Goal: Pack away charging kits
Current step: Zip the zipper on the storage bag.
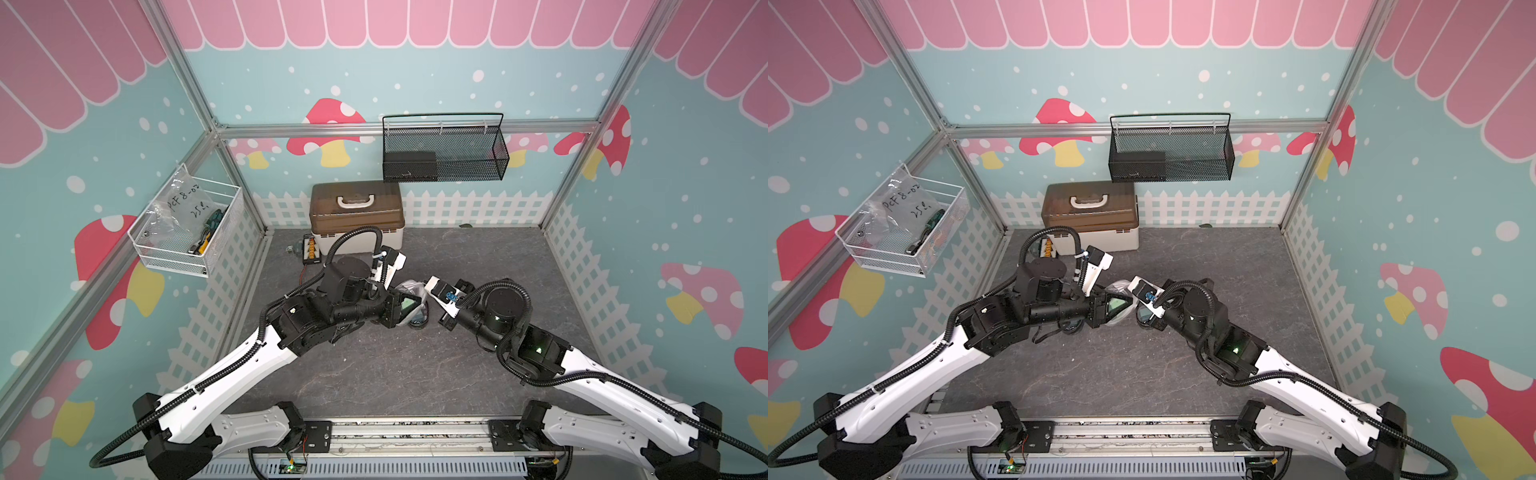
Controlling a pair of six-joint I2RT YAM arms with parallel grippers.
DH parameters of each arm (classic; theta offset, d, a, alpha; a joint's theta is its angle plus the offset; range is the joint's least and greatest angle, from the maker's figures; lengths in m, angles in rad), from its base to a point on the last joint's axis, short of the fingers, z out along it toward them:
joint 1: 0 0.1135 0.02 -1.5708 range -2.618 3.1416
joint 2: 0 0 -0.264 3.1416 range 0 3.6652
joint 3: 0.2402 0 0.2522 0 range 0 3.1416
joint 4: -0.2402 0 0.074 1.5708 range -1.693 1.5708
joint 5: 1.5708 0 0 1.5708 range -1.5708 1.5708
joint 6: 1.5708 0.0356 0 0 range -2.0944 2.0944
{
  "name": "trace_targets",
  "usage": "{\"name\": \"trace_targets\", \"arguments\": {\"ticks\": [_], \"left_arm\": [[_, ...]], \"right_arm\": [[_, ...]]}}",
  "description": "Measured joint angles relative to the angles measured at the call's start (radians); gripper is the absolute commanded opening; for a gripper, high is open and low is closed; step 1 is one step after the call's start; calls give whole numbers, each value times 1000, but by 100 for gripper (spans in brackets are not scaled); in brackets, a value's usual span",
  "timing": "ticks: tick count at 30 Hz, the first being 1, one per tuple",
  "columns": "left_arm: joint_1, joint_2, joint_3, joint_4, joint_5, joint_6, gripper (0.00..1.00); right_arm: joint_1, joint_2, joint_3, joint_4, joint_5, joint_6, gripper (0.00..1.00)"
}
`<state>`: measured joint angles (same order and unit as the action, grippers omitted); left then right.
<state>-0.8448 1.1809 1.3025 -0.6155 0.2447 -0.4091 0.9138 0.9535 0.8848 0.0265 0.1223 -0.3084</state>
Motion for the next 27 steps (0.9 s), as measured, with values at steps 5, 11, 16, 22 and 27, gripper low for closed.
{"name": "trace_targets", "arguments": {"ticks": [5, 11, 16, 22, 27], "left_arm": [[0, 52, 25, -69, 11, 13, 0], [-1, 100, 27, -137, 21, 24, 0], [0, 145, 30, -163, 17, 24, 0], [1, 171, -2, -156, -29, 12, 0], [19, 168, -141, -49, -105, -61, 0]], "right_arm": [[-10, -15, -33, -3, -37, -90, 0], [-12, -5, -69, -5, -62, -164, 0], [-18, 39, -69, -20, -64, -175, 0], [-24, 83, -69, -27, -56, -162, 30], [-6, 56, -75, 89, -47, -131, 50]]}}
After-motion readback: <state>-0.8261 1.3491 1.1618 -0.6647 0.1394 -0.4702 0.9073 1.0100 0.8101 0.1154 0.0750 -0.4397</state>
